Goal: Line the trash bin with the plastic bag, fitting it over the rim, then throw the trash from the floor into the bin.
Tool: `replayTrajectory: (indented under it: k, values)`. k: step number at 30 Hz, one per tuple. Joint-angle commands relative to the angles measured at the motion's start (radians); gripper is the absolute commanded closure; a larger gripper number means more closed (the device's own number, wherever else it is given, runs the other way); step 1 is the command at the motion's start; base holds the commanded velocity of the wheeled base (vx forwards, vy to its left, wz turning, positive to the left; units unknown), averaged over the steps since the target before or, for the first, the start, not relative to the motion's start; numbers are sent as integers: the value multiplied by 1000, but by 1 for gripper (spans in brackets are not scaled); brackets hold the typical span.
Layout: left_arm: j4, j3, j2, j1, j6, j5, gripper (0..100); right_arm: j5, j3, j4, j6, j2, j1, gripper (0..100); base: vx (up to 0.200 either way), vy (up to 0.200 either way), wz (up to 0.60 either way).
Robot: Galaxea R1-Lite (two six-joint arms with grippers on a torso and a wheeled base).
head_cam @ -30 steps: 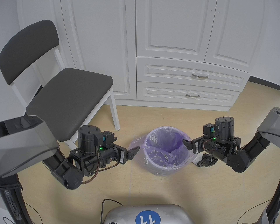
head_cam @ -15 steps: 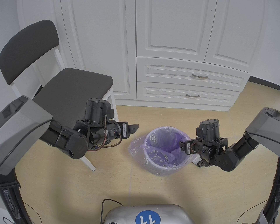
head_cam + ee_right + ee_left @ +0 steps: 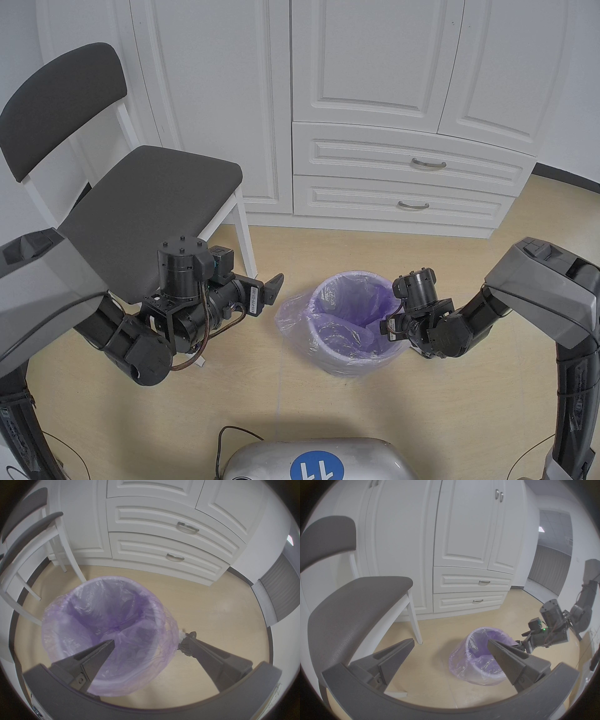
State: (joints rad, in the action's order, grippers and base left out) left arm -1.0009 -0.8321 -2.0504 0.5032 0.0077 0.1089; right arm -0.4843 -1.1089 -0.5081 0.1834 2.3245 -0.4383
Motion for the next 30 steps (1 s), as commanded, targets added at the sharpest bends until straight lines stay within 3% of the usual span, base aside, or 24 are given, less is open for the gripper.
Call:
replayTrajectory:
  k: [1,9,14,20,23,27,30]
  values:
    - [-33,53,-11,5,28,5,0,-16,-52,8,19,93,15,0,0,0,0]
    - [-42,48,-37,-2,28,5,0,-28,-22,17,8,59,47,0,0,0,0]
    - [-47,50,-37,-2,28,5,0,-27,18,152,10,-86,81,0,0,0,0]
    - [-47,50,-37,-2,28,5,0,-19,40,163,10,-116,95,0,0,0,0]
    - [-47,51,-39,-2,28,5,0,13,34,163,21,-122,85,0,0,0,0]
    - [-47,50,-43,-3,28,5,0,110,29,171,60,-116,79,0,0,0,0]
    - [-48,51,-48,-3,28,5,0,118,31,177,59,-114,98,0,0,0,0]
